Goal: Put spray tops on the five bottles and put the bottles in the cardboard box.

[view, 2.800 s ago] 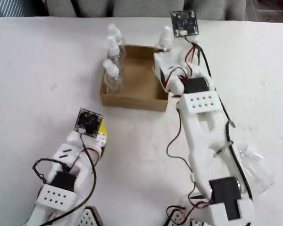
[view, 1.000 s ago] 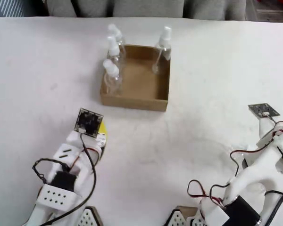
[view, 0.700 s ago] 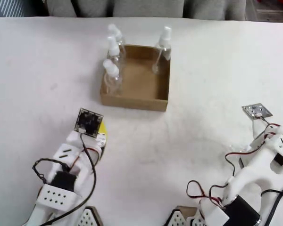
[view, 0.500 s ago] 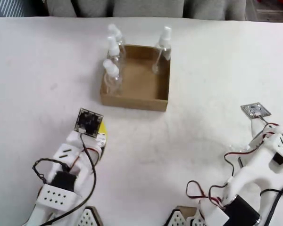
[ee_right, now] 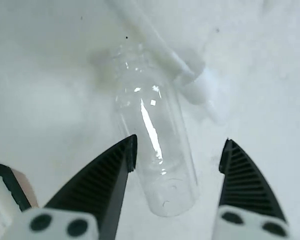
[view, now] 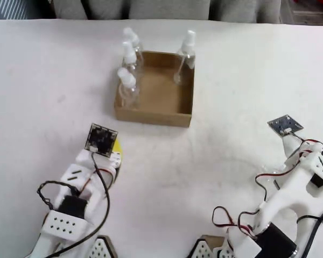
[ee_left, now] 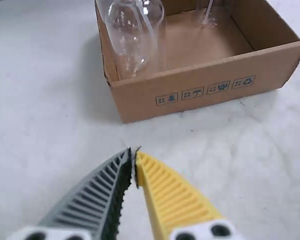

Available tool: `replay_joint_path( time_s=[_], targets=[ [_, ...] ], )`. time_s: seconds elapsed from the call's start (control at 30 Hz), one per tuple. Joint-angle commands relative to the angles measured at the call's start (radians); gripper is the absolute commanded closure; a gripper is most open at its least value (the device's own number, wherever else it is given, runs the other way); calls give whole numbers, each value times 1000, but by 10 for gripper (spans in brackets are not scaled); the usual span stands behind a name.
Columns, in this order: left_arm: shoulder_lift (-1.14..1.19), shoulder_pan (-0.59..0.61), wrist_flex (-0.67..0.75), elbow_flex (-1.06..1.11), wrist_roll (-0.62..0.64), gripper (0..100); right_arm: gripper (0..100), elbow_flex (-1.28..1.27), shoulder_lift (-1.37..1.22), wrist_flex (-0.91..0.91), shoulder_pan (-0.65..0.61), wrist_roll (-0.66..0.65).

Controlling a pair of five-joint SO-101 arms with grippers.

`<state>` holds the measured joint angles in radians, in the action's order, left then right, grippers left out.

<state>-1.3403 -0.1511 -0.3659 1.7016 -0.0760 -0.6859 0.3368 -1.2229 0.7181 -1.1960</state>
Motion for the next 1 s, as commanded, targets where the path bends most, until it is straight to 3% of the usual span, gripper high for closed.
replay_joint_path(
  time_s=[0.0, 0.37, 0.63, 0.7, 0.83, 0.97],
  targets=[
    [-18, 8, 21, -3, -12, 976, 765, 2, 24, 10, -10, -12],
    [-18, 8, 21, -3, -12, 976, 765, -124, 24, 120, -133, -14],
    [-18, 8, 25, -3, -12, 976, 770, -150, 24, 137, -137, -14],
    [-18, 8, 25, -3, -12, 976, 804, -150, 24, 137, -137, -12],
    [-18, 8, 23, -3, -12, 976, 991, -146, 28, 139, -143, -5],
    [-18, 8, 21, -3, -12, 976, 961, -123, 33, 139, -136, 52]
  ],
)
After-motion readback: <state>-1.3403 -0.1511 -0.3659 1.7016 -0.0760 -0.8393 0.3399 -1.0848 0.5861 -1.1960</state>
